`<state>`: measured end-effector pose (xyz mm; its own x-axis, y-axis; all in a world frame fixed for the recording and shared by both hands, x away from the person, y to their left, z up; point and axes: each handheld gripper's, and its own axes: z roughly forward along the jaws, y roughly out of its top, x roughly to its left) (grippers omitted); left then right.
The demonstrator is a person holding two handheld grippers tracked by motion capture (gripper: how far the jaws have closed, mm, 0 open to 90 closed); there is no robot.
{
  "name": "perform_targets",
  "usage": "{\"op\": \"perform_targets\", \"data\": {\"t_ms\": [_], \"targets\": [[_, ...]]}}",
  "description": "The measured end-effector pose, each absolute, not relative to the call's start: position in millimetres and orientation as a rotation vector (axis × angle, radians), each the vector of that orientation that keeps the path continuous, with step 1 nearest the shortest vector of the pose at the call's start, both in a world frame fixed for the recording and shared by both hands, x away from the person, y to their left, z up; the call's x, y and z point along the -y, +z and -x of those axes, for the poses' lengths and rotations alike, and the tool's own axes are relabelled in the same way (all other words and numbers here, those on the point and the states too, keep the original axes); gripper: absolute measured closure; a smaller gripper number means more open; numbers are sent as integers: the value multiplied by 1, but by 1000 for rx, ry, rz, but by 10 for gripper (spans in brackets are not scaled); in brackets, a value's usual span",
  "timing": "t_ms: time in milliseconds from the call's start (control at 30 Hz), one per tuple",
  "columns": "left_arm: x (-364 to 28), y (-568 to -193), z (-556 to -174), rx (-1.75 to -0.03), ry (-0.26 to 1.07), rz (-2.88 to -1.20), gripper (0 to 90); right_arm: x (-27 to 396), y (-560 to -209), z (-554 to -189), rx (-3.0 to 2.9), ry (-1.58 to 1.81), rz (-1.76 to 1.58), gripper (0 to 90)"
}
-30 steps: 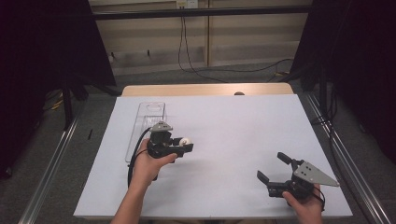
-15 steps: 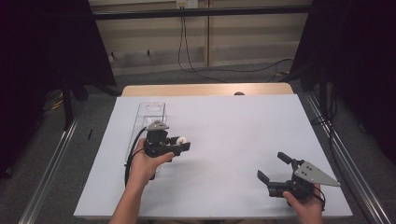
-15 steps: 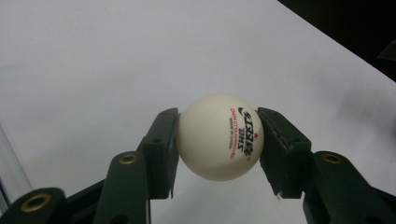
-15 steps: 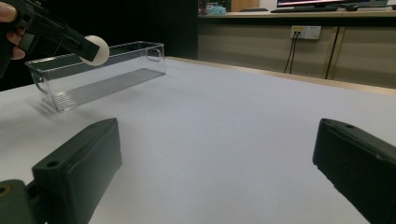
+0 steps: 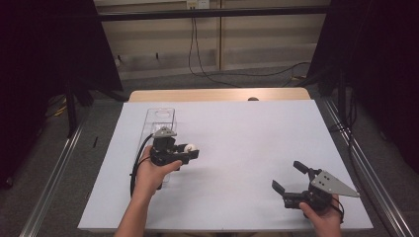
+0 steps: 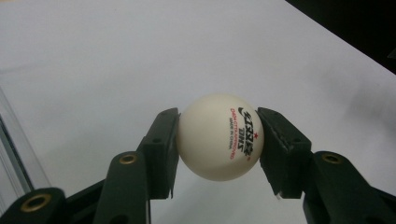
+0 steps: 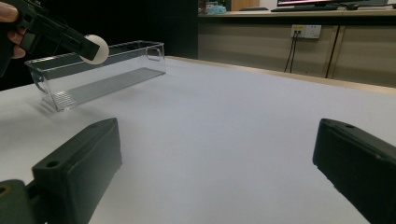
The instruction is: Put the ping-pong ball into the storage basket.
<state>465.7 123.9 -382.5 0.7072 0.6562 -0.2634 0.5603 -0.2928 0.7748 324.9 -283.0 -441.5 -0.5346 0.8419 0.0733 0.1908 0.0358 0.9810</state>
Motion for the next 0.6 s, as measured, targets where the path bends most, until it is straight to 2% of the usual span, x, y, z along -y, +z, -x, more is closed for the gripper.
{"op": "perform_targets", "data": {"t_ms": [600], "targets": [[-136,-376,-468,-941,145,-1963,511,282,-442,-326,-1767,1538,-1042,9]]}}
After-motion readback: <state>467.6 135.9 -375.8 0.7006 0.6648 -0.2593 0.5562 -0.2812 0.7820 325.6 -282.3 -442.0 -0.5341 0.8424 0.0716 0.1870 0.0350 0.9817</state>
